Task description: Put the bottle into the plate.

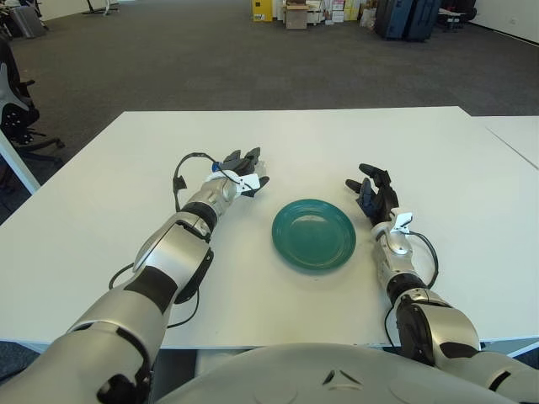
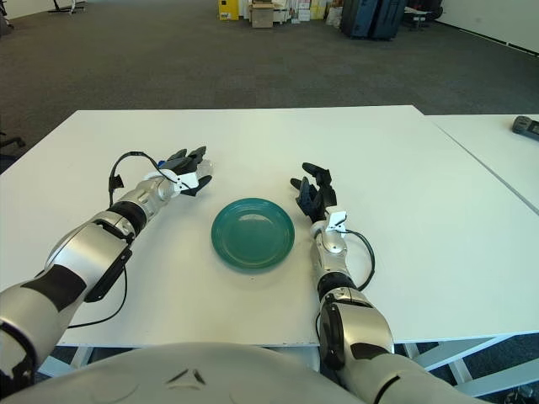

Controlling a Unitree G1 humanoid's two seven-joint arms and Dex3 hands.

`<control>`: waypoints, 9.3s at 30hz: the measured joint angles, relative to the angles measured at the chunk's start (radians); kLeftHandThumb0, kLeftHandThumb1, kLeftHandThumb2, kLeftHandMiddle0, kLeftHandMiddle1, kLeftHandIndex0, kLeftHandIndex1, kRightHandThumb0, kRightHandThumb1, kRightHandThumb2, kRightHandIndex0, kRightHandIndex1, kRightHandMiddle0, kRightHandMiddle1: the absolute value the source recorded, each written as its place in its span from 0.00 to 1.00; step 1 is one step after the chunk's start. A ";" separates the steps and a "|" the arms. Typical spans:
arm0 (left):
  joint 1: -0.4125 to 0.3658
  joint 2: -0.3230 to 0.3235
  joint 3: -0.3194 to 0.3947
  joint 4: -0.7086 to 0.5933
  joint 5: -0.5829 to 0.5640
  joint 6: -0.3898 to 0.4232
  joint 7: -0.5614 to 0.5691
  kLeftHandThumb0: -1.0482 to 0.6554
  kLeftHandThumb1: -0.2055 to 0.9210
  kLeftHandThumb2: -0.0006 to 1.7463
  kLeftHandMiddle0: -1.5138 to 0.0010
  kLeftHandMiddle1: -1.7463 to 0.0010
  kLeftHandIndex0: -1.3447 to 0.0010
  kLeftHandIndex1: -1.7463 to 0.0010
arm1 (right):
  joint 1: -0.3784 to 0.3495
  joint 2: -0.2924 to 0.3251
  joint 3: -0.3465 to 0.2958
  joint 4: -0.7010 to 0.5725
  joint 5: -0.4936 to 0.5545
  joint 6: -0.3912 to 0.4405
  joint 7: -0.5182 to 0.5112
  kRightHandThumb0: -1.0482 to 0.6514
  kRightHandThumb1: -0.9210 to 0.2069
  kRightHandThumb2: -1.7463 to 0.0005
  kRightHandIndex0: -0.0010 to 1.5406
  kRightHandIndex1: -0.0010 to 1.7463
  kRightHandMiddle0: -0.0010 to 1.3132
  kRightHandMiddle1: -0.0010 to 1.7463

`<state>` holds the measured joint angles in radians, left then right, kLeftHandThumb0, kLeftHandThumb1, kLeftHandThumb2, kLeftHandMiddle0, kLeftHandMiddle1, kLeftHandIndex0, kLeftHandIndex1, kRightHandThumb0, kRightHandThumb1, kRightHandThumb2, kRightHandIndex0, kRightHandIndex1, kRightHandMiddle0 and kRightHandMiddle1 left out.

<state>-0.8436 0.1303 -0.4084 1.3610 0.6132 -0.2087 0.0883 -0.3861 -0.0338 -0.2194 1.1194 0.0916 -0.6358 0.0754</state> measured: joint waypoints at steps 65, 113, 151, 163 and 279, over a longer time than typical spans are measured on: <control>0.033 0.068 -0.537 0.015 0.469 0.093 0.420 0.36 0.64 0.56 0.32 0.00 0.64 0.04 | 0.030 -0.018 -0.031 -0.036 0.048 0.011 0.137 0.11 0.00 0.40 0.35 0.47 0.01 0.64; -0.010 0.122 -0.726 0.012 0.575 0.053 0.517 0.37 0.64 0.59 0.25 0.00 0.64 0.02 | 0.028 -0.010 -0.044 -0.044 0.056 0.012 0.184 0.07 0.00 0.36 0.36 0.49 0.05 0.64; -0.037 0.202 -0.483 -0.223 0.508 -0.192 1.061 0.36 0.55 0.68 0.24 0.00 0.61 0.00 | 0.005 -0.012 -0.059 -0.001 0.056 0.012 0.214 0.09 0.00 0.37 0.38 0.47 0.03 0.64; -0.008 0.264 -0.293 -0.374 0.370 -0.233 1.061 0.35 0.50 0.73 0.24 0.00 0.57 0.00 | -0.010 -0.015 -0.059 0.011 0.055 0.017 0.206 0.08 0.00 0.37 0.38 0.46 0.02 0.63; 0.321 -0.029 0.097 -0.454 -0.229 -0.871 -0.080 0.35 0.50 0.72 0.23 0.00 0.57 0.00 | -0.011 0.010 -0.013 0.017 0.037 0.009 0.087 0.10 0.00 0.36 0.33 0.47 0.04 0.64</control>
<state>-0.5231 0.1011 -0.3116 0.9072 0.3840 -1.0793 0.0087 -0.3972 -0.0241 -0.2327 1.1360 0.1284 -0.6269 0.1620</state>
